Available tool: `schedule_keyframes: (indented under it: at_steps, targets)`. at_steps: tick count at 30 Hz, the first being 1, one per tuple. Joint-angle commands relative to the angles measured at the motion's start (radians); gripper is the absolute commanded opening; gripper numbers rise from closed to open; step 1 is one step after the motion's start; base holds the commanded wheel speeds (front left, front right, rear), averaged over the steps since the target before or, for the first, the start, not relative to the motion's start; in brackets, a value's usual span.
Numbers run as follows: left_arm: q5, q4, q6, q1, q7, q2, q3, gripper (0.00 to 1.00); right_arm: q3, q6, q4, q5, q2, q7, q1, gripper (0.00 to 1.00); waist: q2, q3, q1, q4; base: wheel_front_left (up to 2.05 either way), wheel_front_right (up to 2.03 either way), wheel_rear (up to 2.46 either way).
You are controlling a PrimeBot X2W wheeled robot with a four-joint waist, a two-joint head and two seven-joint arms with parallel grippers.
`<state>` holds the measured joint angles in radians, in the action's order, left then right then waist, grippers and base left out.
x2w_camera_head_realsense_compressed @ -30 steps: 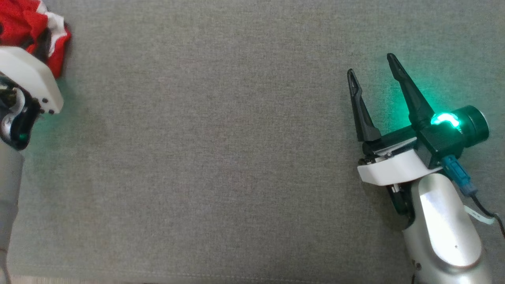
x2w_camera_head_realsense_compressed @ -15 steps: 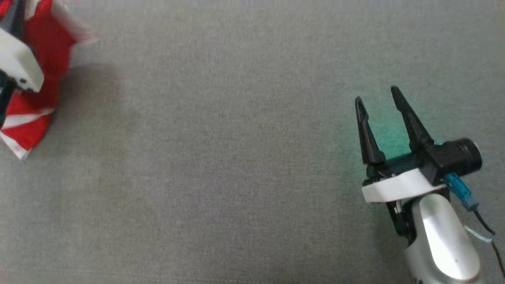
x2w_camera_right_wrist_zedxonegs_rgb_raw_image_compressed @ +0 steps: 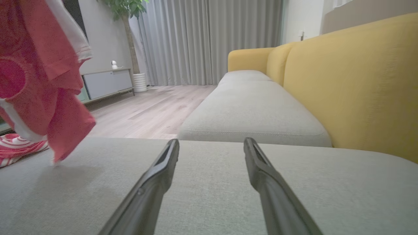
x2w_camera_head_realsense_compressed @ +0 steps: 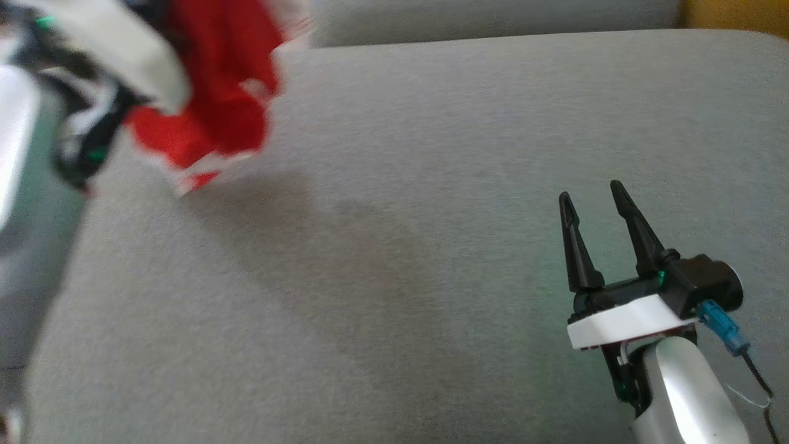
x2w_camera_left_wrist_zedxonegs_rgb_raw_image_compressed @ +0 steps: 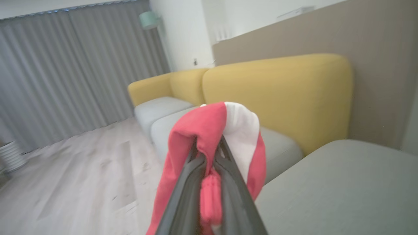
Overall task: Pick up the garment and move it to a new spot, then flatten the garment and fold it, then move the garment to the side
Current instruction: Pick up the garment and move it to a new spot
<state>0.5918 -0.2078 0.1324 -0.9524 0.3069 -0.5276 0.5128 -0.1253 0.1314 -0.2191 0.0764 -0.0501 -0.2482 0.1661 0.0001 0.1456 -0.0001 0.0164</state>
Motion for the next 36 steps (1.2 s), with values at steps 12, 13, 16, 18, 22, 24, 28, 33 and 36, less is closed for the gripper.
schedule_keyframes:
  at_steps: [12, 13, 16, 18, 22, 24, 28, 33, 36]
  targets:
    - [0.006, 0.048, -0.003, 0.0, -0.173, 0.265, 0.153, 0.0, -0.03, -0.001, 0.064, 0.046, 0.0, -0.013, 0.028, 1.0, -0.0001, 0.078, 0.0001, -0.166, 0.0, 0.0, 0.0]
    - [0.005, 0.033, -0.003, 0.029, -0.203, 0.277, 0.171, 0.0, -0.028, -0.001, 0.064, 0.047, 0.0, -0.013, 0.029, 1.0, -0.0001, 0.09, 0.0001, -0.171, 0.0, 0.0, 0.0]
    - [0.007, -0.038, -0.003, 0.126, -0.277, 0.296, 0.225, 0.0, -0.021, -0.001, 0.069, 0.05, 0.0, -0.013, 0.032, 1.0, -0.0001, 0.118, 0.0001, -0.18, 0.0, 0.0, 0.0]
    - [0.001, -0.067, -0.002, 0.154, -0.298, 0.295, 0.244, 0.0, -0.019, -0.001, 0.072, 0.05, 0.0, -0.013, 0.032, 1.0, -0.0001, 0.127, 0.0001, -0.182, 0.0, 0.0, 0.0]
    - [-0.008, -0.205, -0.002, 0.244, -0.386, 0.289, 0.284, 0.0, -0.005, -0.001, 0.08, 0.045, 0.0, -0.013, 0.034, 1.0, -0.0001, 0.155, 0.0001, -0.18, 0.0, 0.0, 0.0]
    - [-0.001, -0.245, -0.002, 0.263, -0.413, 0.298, 0.287, 0.0, 0.002, -0.001, 0.079, 0.04, 0.0, -0.013, 0.034, 1.0, -0.0001, 0.159, 0.0001, -0.172, 0.0, 0.0, 0.0]
    - [0.009, -0.302, -0.002, 0.28, -0.459, 0.318, 0.291, 0.0, 0.003, -0.001, 0.074, 0.031, 0.0, -0.013, 0.037, 1.0, -0.0001, 0.158, 0.0001, -0.152, 0.0, 0.0, 0.0]
    - [0.003, -0.329, -0.014, 0.275, -0.53, 0.339, 0.271, 1.0, 0.0, -0.001, 0.069, 0.023, 0.0, -0.014, 0.041, 1.0, -0.0001, 0.145, 0.0001, -0.128, 0.0, 0.0, 0.0]
    - [-0.004, -0.324, -0.024, 0.279, -0.549, 0.343, 0.258, 1.0, 0.006, -0.001, 0.065, 0.019, 0.0, -0.014, 0.04, 1.0, -0.0001, 0.126, 0.0001, -0.113, 0.0, 0.0, 0.0]
